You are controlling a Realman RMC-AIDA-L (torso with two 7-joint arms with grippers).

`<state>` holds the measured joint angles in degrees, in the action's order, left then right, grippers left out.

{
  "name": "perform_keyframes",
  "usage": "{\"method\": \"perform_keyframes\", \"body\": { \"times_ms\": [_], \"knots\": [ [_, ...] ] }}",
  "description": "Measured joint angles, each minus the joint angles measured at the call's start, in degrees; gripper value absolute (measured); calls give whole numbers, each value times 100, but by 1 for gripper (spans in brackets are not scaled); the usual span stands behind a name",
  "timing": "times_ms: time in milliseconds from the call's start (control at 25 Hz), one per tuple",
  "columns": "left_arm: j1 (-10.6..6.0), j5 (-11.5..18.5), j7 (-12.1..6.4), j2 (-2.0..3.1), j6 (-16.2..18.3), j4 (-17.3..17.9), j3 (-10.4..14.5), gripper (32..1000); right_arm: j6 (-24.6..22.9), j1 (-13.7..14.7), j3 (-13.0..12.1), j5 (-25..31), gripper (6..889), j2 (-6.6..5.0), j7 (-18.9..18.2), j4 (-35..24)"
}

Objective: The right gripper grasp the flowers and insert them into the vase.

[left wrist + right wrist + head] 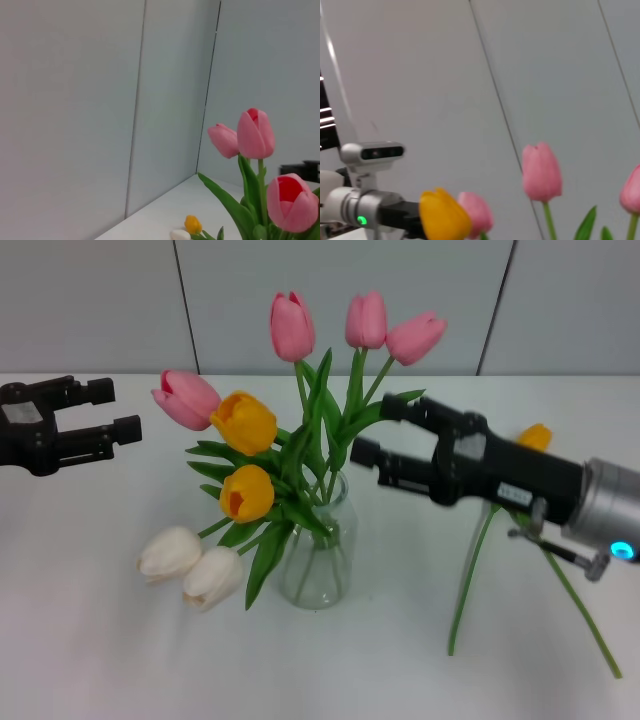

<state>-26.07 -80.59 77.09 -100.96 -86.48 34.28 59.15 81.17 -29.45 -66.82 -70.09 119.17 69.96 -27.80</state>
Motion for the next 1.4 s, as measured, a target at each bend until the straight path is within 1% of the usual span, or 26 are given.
{"method": "perform_keyframes", "body": {
  "times_ms": [120,240,360,520,600,960,1160,1400],
  "knots": [
    [4,-17,29,1,-4,0,1,771,297,242,-67,-80,848,0,-16,-40],
    [13,-65,87,15,-20,0,13,771,352,557,-81,-105,847,2,-36,-88],
    [58,-70,124,18,-44,7,15,771,354,693,-80,-106,846,1,-40,-150],
    [85,-71,146,47,-52,16,7,771,355,713,-79,-111,844,1,-45,-154],
    [84,-71,153,51,-53,21,6,771,356,714,-77,-111,844,1,-46,-155],
    [84,-54,157,50,-53,34,0,771,399,718,-77,-111,842,1,-52,-144],
    [122,-23,153,50,-53,35,0,771,447,721,-77,-111,841,1,-68,-134],
    [179,-15,125,27,-51,35,-34,771,447,721,-77,-92,840,1,-75,-105]
  ]
}}
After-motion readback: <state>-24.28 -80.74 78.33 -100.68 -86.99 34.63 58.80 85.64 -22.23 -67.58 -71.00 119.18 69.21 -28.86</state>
